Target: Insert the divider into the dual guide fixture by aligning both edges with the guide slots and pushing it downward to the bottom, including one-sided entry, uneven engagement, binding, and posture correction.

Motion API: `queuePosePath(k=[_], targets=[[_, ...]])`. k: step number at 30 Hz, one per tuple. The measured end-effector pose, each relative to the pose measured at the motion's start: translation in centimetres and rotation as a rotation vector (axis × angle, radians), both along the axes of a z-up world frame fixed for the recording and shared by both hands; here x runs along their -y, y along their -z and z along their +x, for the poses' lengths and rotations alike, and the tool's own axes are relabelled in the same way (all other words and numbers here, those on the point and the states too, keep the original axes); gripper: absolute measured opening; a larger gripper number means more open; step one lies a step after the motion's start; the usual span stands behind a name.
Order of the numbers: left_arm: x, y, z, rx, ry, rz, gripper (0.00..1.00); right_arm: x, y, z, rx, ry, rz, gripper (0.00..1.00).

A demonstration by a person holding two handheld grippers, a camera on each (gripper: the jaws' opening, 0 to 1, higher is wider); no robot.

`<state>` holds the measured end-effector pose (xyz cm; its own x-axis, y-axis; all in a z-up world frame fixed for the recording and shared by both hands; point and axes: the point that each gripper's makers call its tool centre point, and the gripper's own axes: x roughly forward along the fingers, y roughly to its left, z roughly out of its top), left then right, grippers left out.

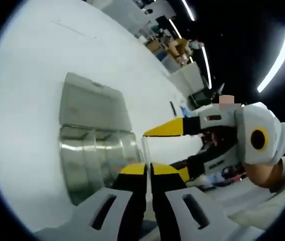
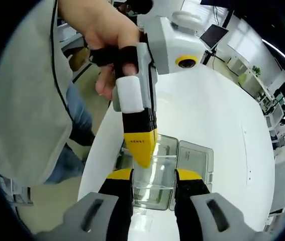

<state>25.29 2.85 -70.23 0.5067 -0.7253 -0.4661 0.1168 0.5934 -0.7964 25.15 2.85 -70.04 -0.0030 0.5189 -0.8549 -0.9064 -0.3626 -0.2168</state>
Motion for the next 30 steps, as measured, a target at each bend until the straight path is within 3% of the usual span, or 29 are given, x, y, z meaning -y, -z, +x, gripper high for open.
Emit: queuePosePath(k=[7,21,28,30], targets=[[0.1,-0.1,-0.1,0.003,0.000,0.001,0.00,-0.2,-0.2,-0.1,0.002,0.000,0.004,0.27],[-0.2,-0.2,-0.5,-0.061,-0.036,-0.065,0.00,-0.4,-0.5,-0.4,0.004,-0.007,0.018,0.28],[-0.3,-0.4,-0.3,-0.047,-0.040,-0.069,0.00,-0.4,-0.9,-0.1,-0.006,0.010,0.023,0.29],[-0.4,-0.3,-0.4,-0.036,-0.035,-0.058,0.00,-0.5,-1.2,0.2,-0.018,0.029,0.031,0.35]])
